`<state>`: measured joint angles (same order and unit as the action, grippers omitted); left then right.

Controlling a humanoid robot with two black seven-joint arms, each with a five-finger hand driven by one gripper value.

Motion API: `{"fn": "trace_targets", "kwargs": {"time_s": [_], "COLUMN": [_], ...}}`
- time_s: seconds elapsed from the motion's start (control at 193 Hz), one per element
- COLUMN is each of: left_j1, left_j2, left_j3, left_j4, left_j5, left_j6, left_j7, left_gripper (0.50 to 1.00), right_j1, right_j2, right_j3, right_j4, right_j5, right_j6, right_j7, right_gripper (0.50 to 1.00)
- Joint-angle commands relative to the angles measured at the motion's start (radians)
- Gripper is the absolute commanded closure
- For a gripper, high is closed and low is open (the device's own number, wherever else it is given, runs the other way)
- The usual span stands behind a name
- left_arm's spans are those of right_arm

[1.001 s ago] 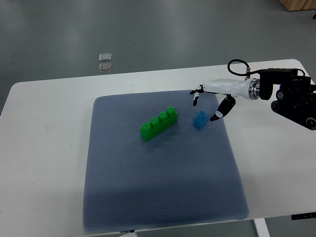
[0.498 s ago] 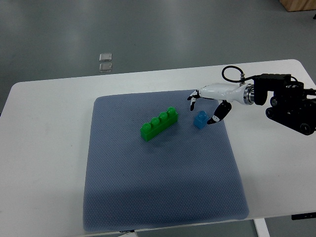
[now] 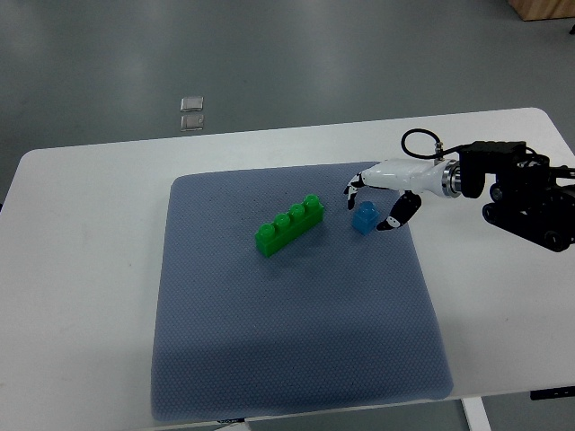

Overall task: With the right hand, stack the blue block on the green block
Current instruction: 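Close the right hand fingers around the blue block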

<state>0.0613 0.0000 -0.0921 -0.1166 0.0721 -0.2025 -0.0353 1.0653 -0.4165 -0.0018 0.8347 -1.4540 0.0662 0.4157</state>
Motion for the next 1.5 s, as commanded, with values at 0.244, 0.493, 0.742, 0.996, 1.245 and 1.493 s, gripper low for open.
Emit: {"fn": "trace_targets", "kwargs": {"time_s": [0.244, 0.493, 0.742, 0.996, 1.245, 1.493], "left_j1": [0.000, 0.000, 0.000, 0.000, 0.000, 0.000], "left_j2": [0.000, 0.000, 0.000, 0.000, 0.000, 0.000], "left_j3": [0.000, 0.000, 0.000, 0.000, 0.000, 0.000], "left_j4": [0.000, 0.000, 0.000, 0.000, 0.000, 0.000], "left_j5": [0.000, 0.000, 0.000, 0.000, 0.000, 0.000], "left_j6": [0.000, 0.000, 0.000, 0.000, 0.000, 0.000], "left_j7": [0.000, 0.000, 0.000, 0.000, 0.000, 0.000], "left_gripper": [0.500, 0.500, 0.500, 0.500, 0.500, 0.500], "right_j1": [-0.001, -0.001, -0.001, -0.001, -0.001, -0.001], "right_j2": [0.004, 0.013, 0.019, 0.019, 0.018, 0.016], "right_j3": [-0.007, -0.007, -0.015, -0.015, -0.017, -0.029], "right_j4": [-0.005, -0.006, -0.008, -0.009, -0.009, -0.009], "right_j5": [-0.002, -0.009, -0.023, -0.023, -0.023, -0.025], "right_j6": [-0.002, -0.002, 0.000, 0.000, -0.002, -0.014], "right_j7": [-0.002, -0.002, -0.002, -0.002, -0.002, 0.000], "right_gripper": [0.732, 0.744, 0.803, 0.812, 0.842, 0.846]}}
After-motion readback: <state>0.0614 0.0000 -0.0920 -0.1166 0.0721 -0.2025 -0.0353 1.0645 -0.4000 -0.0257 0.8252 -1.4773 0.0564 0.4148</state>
